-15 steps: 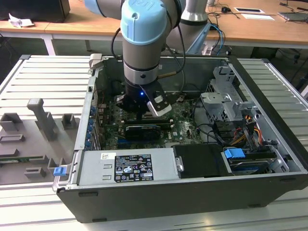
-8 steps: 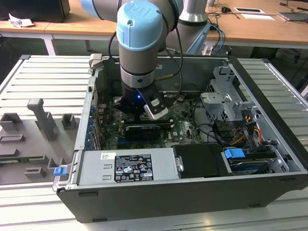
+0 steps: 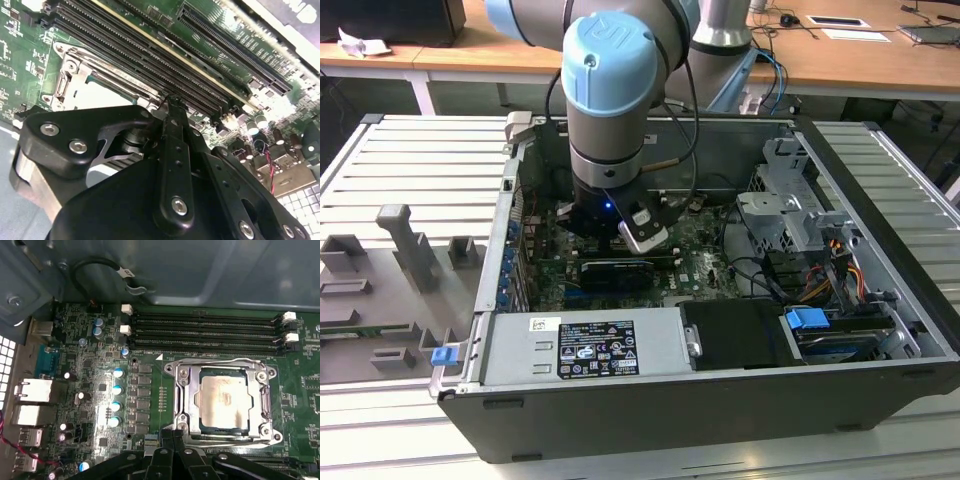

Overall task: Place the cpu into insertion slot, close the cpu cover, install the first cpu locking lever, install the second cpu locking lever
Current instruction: 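Install the second cpu locking lever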

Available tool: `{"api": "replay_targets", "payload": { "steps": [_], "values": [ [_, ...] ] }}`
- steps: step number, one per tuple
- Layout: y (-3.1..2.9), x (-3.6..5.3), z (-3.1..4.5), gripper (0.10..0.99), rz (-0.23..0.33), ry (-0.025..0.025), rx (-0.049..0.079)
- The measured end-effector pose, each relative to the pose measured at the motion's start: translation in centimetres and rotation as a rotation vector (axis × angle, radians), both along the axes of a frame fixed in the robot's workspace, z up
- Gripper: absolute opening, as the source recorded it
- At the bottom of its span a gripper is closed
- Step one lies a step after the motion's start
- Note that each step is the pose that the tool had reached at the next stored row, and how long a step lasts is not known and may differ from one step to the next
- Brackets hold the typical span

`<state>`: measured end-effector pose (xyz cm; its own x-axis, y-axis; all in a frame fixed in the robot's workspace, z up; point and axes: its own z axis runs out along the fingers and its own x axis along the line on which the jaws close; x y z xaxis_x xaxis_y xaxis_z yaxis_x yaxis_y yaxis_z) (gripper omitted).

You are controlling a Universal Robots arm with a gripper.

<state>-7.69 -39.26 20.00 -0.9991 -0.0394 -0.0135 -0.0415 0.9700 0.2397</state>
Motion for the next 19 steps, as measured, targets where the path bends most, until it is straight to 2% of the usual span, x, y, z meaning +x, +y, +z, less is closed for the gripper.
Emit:
{"api": "replay_targets", "payload": {
  "steps": [4,7,15,19],
  "values": [
    [0.0,-0.05,-0.31,0.106,0.0,0.0,0.014],
    [-0.01,-0.13,-0.24,0.106,0.0,0.0001,0.016],
    [0.01,-0.13,2.02,0.106,0.0,0.0,0.018],
    [0.02,-0.13,2.9,0.106,0.0,0.0,0.016]
  ]
}}
